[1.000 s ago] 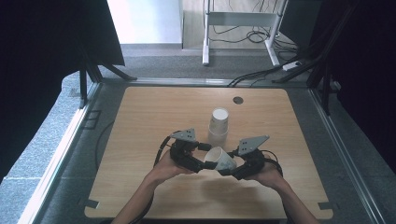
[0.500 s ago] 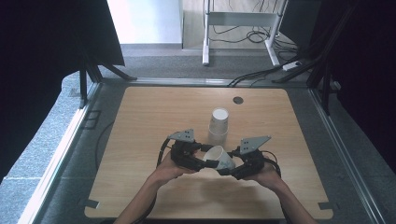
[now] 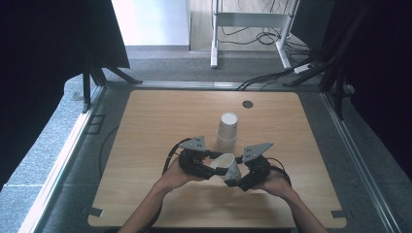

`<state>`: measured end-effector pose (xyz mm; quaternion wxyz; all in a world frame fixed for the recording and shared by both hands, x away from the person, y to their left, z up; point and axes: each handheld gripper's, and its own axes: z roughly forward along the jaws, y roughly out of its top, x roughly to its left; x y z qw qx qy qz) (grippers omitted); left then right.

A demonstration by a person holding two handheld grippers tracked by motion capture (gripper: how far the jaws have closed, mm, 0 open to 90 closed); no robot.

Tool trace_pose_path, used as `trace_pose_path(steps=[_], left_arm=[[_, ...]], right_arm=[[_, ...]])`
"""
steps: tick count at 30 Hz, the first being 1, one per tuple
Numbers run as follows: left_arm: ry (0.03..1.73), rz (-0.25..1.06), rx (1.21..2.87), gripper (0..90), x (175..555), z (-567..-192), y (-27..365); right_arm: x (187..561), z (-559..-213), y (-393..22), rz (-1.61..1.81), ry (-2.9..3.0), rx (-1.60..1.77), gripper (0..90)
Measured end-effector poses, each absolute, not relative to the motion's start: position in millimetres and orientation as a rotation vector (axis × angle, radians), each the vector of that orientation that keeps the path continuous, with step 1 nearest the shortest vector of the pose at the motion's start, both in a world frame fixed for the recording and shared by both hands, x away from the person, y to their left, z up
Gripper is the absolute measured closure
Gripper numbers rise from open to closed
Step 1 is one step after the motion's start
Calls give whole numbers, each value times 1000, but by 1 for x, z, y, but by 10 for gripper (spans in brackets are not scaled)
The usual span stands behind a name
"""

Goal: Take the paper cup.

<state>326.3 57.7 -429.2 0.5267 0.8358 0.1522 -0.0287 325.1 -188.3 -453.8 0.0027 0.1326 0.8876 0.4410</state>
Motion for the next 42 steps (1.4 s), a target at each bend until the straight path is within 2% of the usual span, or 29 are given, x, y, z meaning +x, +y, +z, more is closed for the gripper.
trace_pose_path(steps=[29, 42], left_arm=[[654, 343, 2351, 370, 346, -426, 78], [753, 421, 2414, 369, 357, -434, 87]], right_arm=[[334, -462, -221, 1186, 2745, 549, 144], [336, -468, -221, 1138, 2761, 569, 157]])
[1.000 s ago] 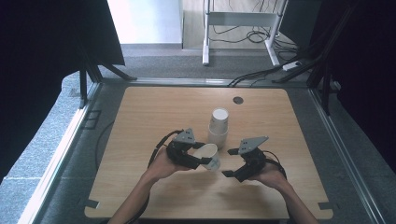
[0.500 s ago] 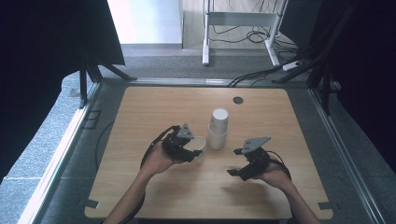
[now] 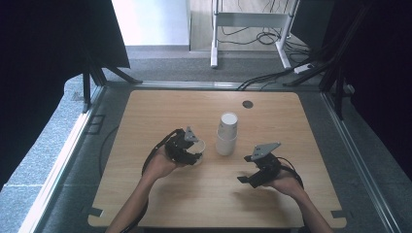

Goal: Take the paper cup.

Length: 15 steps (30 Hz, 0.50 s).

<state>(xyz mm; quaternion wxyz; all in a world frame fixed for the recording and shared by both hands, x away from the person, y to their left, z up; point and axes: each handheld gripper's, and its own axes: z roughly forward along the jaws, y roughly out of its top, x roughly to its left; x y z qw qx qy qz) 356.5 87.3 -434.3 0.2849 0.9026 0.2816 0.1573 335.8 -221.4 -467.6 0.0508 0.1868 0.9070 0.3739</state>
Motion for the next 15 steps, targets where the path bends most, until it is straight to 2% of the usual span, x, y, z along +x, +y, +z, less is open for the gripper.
trace_pose_path(steps=[15], left_arm=[[822, 455, 2420, 368, 362, -438, 99]], right_arm=[[335, -469, -220, 1123, 2770, 566, 168]])
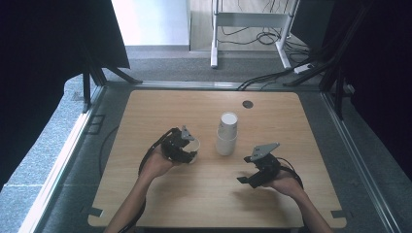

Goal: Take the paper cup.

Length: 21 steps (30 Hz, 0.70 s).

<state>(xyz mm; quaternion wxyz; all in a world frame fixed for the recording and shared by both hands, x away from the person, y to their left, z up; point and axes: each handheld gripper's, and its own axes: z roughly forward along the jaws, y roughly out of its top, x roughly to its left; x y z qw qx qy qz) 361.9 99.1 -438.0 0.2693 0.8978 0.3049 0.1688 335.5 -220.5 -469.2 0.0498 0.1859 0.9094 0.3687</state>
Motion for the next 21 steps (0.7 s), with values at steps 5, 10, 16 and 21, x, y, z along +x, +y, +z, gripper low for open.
trace_pose_path(steps=[5, 10, 16, 21], left_arm=[[855, 458, 2422, 358, 366, -440, 104], [878, 444, 2423, 318, 369, -443, 107], [902, 432, 2414, 253, 371, -445, 107], [933, 414, 2393, 194, 373, -450, 108]], right_arm=[[335, -470, -220, 1118, 2772, 566, 169], [335, -470, -220, 1113, 2777, 562, 170], [335, -470, -219, 1107, 2781, 564, 170], [335, -471, -220, 1106, 2781, 564, 170]])
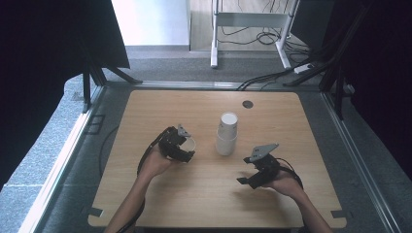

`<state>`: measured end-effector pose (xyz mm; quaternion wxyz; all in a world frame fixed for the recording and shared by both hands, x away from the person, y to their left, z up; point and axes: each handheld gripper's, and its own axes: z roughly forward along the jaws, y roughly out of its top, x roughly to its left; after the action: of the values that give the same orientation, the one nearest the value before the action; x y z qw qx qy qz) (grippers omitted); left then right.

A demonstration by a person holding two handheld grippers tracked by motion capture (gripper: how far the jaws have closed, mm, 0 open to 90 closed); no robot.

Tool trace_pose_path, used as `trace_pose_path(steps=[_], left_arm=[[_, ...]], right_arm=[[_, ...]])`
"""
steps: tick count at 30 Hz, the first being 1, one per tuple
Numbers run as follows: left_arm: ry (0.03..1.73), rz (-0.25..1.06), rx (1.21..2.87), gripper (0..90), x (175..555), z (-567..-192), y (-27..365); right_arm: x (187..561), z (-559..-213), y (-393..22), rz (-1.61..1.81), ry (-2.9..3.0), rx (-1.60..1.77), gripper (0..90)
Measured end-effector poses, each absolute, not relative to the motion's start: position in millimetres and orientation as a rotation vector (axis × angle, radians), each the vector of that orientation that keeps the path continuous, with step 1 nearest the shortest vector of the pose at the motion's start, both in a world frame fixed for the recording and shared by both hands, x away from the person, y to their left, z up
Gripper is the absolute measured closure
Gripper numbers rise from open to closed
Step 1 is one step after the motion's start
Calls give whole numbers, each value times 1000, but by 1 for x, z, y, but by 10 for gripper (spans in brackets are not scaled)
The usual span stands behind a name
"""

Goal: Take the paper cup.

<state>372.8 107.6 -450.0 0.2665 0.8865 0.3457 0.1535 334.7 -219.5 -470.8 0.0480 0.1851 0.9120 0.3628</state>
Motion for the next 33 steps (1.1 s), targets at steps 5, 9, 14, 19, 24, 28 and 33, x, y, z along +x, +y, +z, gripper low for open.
trace_pose_path(steps=[5, 9, 14, 19, 24, 28, 33], left_arm=[[956, 396, 2361, 137, 374, -453, 109], [968, 380, 2332, 117, 374, -453, 110], [969, 376, 2295, 84, 373, -453, 112], [951, 393, 2274, 66, 369, -451, 113], [936, 404, 2262, 63, 366, -449, 113], [924, 413, 2252, 62, 362, -447, 111], [917, 423, 2232, 57, 356, -444, 110]], right_arm=[[335, -471, -220, 1103, 2780, 566, 168], [335, -472, -219, 1101, 2775, 569, 162], [335, -473, -220, 1099, 2765, 567, 153], [334, -473, -221, 1096, 2753, 572, 149], [334, -473, -220, 1093, 2750, 570, 149], [334, -474, -219, 1092, 2752, 569, 148], [334, -473, -220, 1096, 2747, 570, 148]])
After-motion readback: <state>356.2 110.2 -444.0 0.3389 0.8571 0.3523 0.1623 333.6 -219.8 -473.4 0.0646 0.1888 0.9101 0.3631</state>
